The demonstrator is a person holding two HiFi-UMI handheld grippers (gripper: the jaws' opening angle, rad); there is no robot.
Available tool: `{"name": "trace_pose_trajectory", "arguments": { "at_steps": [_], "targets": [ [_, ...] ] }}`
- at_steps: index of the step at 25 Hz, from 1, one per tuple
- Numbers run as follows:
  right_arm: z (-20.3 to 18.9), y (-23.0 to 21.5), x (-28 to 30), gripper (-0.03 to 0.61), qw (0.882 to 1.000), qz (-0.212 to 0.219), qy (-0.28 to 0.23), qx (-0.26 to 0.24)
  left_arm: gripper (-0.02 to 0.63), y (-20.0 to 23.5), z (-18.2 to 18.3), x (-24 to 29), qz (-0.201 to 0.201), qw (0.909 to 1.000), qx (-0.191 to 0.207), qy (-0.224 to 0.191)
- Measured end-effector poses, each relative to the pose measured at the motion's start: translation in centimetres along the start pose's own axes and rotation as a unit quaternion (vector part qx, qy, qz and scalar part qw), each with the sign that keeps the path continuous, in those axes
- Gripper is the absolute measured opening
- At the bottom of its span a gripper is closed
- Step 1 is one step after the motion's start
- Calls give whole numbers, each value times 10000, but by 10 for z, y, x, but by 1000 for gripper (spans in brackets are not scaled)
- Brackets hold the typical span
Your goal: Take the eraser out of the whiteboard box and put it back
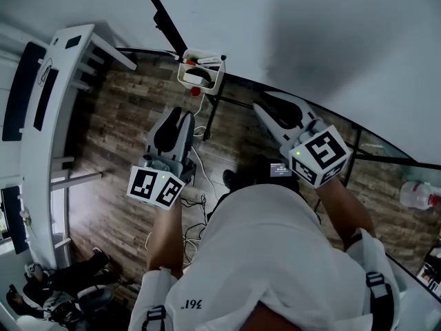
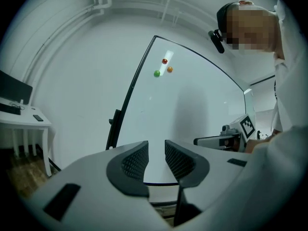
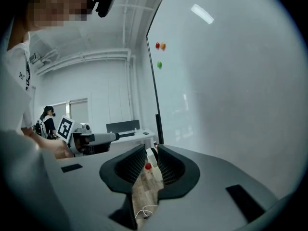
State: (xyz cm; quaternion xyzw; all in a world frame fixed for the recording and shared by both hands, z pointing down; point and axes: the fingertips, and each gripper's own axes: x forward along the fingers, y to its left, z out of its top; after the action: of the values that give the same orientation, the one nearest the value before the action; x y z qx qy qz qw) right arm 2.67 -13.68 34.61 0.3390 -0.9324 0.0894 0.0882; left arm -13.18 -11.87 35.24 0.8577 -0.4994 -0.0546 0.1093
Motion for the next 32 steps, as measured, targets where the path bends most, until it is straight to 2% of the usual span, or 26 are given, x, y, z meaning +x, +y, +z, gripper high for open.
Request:
{"name": "trace_pose_trajectory", "arguments": {
  "at_steps": [5, 11, 21, 32],
  "targets": [
    [-4, 8, -9, 84, 10000, 87, 15, -35, 50, -11, -12, -23, 32, 9998, -208, 69],
    [-14, 18, -15, 66, 9998, 183, 80, 14, 14, -19, -29, -44, 126, 9991, -327, 237],
    [-31, 28, -23, 44, 9993, 271, 210, 113, 6, -28, -56, -69, 273, 9970, -516, 500],
    [-42, 37, -28, 31, 9986, 361, 356, 179, 8, -40, -71, -81, 260, 9948, -718, 674]
  ]
}}
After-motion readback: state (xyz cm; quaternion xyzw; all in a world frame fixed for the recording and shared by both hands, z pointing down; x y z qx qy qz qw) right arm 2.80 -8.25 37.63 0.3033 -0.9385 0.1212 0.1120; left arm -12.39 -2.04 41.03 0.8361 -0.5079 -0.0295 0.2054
